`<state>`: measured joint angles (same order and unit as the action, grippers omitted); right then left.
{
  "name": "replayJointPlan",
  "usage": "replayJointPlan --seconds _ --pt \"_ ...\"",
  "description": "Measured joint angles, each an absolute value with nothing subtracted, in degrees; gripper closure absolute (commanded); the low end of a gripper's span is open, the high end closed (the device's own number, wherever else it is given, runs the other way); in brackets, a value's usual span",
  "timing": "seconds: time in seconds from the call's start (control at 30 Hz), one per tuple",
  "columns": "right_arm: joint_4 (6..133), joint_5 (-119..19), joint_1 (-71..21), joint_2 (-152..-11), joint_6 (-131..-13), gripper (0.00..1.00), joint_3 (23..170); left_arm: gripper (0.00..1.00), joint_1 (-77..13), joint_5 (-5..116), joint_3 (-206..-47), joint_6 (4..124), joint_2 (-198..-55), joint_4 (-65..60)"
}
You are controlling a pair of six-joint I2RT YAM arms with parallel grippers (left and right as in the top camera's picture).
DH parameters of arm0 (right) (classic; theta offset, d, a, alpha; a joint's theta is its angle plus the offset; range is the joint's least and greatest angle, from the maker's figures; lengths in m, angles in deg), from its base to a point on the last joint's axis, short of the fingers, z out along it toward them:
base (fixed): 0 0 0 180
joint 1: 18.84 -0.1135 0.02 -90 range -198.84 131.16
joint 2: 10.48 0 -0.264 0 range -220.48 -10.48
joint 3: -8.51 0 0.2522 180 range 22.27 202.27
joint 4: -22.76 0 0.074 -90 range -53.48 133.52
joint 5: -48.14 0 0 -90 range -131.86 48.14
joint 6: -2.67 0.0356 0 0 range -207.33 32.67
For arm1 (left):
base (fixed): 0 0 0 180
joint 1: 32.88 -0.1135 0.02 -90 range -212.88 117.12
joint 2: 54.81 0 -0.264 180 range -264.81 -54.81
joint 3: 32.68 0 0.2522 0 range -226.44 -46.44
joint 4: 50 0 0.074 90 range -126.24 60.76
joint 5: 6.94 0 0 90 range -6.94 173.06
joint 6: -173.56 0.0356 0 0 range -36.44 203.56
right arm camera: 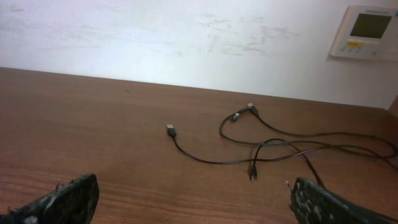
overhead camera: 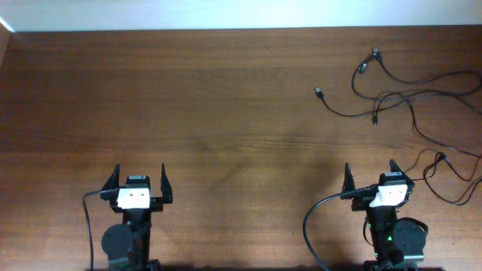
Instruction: Untangle cables
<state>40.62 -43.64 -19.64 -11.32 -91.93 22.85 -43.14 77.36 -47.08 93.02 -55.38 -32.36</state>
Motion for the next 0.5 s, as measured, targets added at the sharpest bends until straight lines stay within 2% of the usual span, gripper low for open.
replayJointPlan --seconds 0.5 --pt "40.6 -43.7 -19.6 -11.3 -92.3 0.01 22.8 0.01 -43.1 77.4 -47.1 93.0 -55.4 -32.4"
